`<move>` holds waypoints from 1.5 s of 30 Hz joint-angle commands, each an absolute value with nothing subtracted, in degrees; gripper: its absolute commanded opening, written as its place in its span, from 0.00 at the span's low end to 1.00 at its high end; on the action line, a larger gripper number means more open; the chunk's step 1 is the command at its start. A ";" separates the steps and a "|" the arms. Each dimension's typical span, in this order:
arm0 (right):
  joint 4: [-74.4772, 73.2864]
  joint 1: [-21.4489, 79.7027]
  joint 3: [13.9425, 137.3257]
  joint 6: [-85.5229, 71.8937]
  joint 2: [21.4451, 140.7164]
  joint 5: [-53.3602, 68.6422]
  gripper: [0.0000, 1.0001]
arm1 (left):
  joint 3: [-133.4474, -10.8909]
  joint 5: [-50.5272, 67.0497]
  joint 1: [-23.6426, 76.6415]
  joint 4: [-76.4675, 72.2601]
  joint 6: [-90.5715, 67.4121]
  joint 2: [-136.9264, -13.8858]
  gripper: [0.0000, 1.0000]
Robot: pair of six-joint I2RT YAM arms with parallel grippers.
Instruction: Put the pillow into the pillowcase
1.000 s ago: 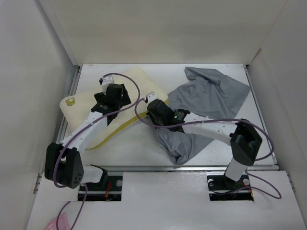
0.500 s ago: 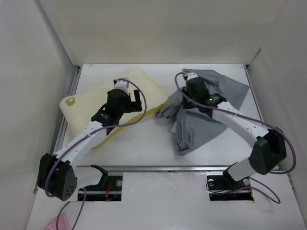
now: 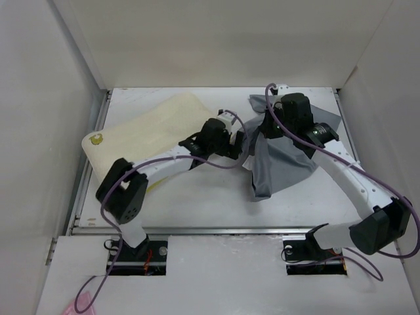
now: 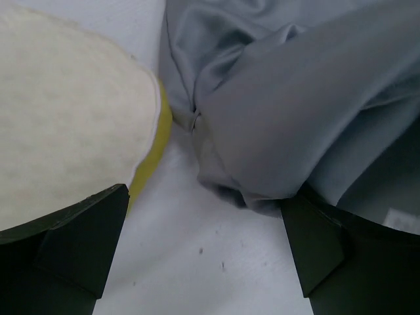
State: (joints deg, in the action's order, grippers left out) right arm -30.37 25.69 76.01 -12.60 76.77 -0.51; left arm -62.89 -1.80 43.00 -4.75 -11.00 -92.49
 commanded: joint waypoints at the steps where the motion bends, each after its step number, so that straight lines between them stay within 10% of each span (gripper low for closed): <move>1: -31.64 24.18 79.18 -11.51 74.44 1.41 0.00 | -72.21 -1.33 42.63 -7.38 -8.89 -98.25 1.00; 3: -32.25 23.56 79.19 -11.51 75.05 2.02 0.00 | -74.52 1.14 42.63 -8.61 -7.13 -102.10 0.98; 6: -32.87 23.55 79.19 -10.99 75.06 1.50 0.00 | -81.45 -1.74 40.71 -7.13 -6.59 -106.59 0.02; 14: -36.65 23.03 76.38 -9.06 71.63 -4.40 0.00 | -109.05 -9.24 30.86 -1.32 -8.17 -116.18 0.00; 24: -23.13 30.57 77.25 -5.71 89.09 17.39 0.02 | -122.53 -15.57 23.74 0.35 -10.19 -121.21 0.00; 30: -31.88 40.34 95.00 -1.41 109.31 18.28 0.25 | -114.88 -13.63 17.94 0.18 -13.54 -122.70 0.00; 34: -28.84 40.34 89.84 -0.62 102.35 14.78 0.82 | -112.95 -11.00 15.21 0.18 -14.06 -124.01 0.00; 45: -24.70 28.22 72.78 -9.93 87.89 3.87 0.89 | -110.13 -7.56 13.89 -0.62 -12.13 -121.55 0.00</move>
